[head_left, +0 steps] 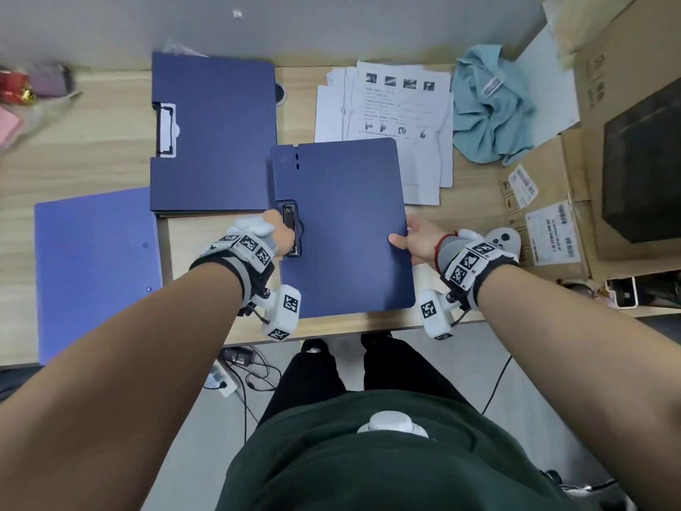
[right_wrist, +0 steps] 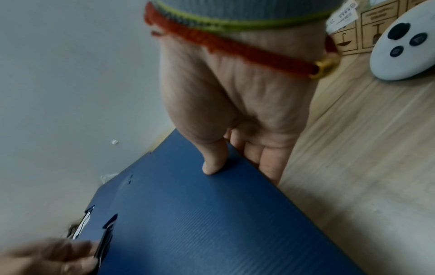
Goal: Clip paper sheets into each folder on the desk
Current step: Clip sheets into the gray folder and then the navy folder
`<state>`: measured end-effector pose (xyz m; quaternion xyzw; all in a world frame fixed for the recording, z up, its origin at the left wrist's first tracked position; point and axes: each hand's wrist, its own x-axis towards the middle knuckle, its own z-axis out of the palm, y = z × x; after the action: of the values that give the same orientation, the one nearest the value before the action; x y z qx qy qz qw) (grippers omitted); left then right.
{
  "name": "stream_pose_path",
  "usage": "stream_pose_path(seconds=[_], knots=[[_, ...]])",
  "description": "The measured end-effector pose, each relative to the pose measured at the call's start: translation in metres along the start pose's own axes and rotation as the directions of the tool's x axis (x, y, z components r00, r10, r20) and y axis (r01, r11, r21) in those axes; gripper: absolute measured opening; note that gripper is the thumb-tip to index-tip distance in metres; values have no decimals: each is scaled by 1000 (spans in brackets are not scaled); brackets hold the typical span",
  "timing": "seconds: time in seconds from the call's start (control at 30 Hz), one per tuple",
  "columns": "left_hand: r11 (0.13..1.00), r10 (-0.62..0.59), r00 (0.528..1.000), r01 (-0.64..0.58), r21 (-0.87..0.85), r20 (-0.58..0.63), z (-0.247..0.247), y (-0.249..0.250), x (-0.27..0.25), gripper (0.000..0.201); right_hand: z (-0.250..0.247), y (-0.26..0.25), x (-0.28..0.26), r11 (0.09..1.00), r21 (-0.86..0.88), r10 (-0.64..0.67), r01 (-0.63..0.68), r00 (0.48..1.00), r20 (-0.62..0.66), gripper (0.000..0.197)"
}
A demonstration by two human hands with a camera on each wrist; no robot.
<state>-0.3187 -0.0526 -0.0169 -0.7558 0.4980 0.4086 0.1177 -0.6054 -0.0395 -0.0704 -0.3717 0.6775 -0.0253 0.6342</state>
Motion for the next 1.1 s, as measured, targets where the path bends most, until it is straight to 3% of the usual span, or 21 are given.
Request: stream_pose_path(seconds=[0.13, 0.27, 0.43, 0.53, 0.6, 0.7, 0.8, 0.9, 1.03, 1.1], knots=[[998, -8, 999, 10, -55, 49, 9, 4, 3, 14, 4, -7, -7, 993, -113, -26, 20, 998, -53, 63], [998, -44, 995, 47, -33, 94, 13, 8, -2, 20, 6, -13, -12, 990, -124, -81, 73, 995, -64, 61], [996, -66, 987, 73, -44, 149, 29, -3, 19, 65, -2, -21, -17, 989, -95, -131, 114, 972, -196, 23], [991, -32, 995, 44, -123, 94, 40, -10, 43, 88, -13, -45, -32, 990, 77, -102, 118, 977, -186, 42], [976, 27, 998, -14, -219, 53, 17, 7, 19, 103, -15, -71, -47, 972, 184, -131, 147, 987, -97, 55], [919, 151, 988, -131, -372, 25, -24, 43, -28, 110, -7, -106, -62, 951, 239, -205, 198, 979, 7, 67], [899, 225, 973, -231, -373, -62, -50, 59, -46, 99, 14, -135, -64, 938, 271, -253, 216, 961, 110, 68], [894, 209, 965, -254, -369, -159, -75, 49, -54, 85, 44, -162, -66, 951, 213, -267, 226, 945, 188, 67], [926, 127, 941, -226, -303, -313, -99, 12, -56, 44, 80, -174, -55, 973, 97, -226, 211, 954, 194, 61], [936, 35, 934, -156, -317, -355, -105, -5, -52, 44, 88, -167, -46, 986, -18, -163, 168, 973, 164, 53]])
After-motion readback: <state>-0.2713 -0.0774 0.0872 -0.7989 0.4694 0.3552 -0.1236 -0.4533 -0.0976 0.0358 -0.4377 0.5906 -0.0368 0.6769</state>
